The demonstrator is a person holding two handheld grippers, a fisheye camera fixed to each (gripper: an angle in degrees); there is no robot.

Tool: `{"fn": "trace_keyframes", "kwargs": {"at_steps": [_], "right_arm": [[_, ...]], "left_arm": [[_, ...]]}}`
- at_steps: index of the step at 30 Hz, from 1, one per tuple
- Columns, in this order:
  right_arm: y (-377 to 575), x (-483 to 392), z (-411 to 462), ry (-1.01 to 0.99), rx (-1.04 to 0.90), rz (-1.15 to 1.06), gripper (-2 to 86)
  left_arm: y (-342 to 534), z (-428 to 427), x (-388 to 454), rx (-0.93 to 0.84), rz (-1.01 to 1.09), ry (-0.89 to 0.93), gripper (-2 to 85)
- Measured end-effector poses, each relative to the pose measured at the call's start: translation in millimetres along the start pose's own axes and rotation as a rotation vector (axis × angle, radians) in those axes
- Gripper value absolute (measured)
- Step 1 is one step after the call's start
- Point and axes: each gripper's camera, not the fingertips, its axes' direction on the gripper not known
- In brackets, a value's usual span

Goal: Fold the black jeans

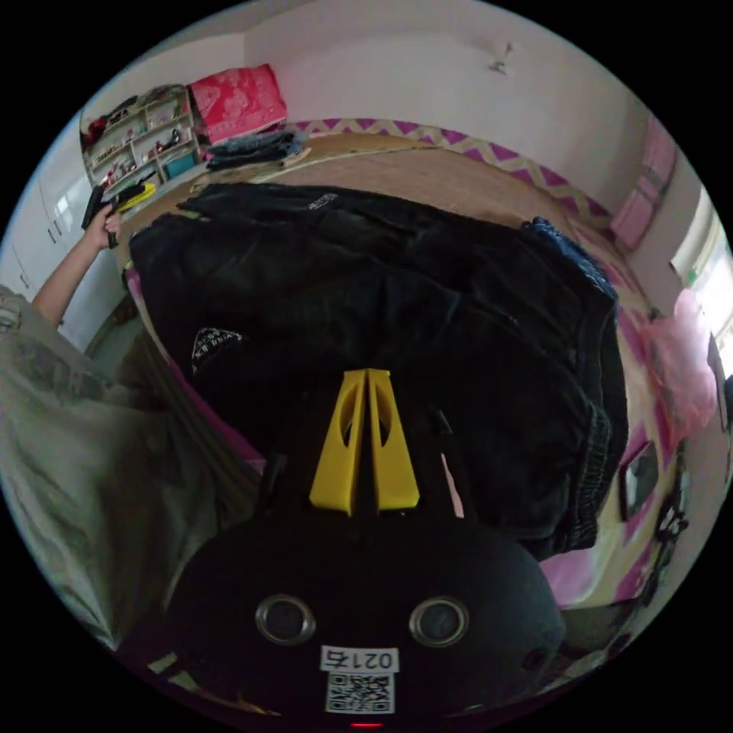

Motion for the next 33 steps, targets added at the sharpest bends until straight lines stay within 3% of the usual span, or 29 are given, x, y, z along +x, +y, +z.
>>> {"fn": "trace_keyframes", "kwargs": {"at_steps": [3, 5, 9, 12, 16, 20, 23, 26, 27, 29, 33], "right_arm": [[8, 38, -33, 0.173, 0.21, 0.187, -0.6], [10, 75, -37, 0.209, 0.253, 0.303, -0.2], [18, 140, 22, 0.315, -0.077, 0.299, 3.2], [42, 161, 19, 0.223, -0.009, 0.322, 4.0], [54, 165, 19, 0.237, -0.03, 0.273, 4.0], [68, 174, 11, 0.201, -0.022, 0.319, 3.3], [93, 165, -16, 0.159, 0.1, 0.369, 1.0], [121, 161, -1, 0.111, 0.001, 0.399, 1.3], [137, 159, 0, 0.137, 0.06, 0.409, 1.9], [154, 160, -8, 0.136, 0.055, 0.471, 3.6], [223, 157, -59, 0.163, 0.249, 0.726, 7.2]], "left_arm": [[12, 24, 34, -0.093, 0.083, -0.042, 4.5], [18, 43, 55, -0.162, 0.132, -0.055, 5.0], [37, 98, 89, -0.385, 0.227, -0.131, 5.2], [58, 120, 90, -0.502, 0.249, -0.235, 1.5], [73, 111, 84, -0.434, 0.185, -0.149, -0.7], [84, 108, 97, -0.413, 0.238, -0.193, -0.9], [94, 98, 108, -0.364, 0.276, -0.234, -0.5], [105, 83, 113, -0.332, 0.265, -0.224, 1.8], [110, 79, 116, -0.332, 0.261, -0.213, 4.7], [119, 70, 121, -0.337, 0.244, -0.208, 7.4], [140, 29, 127, -0.238, 0.149, -0.249, 9.6]]}}
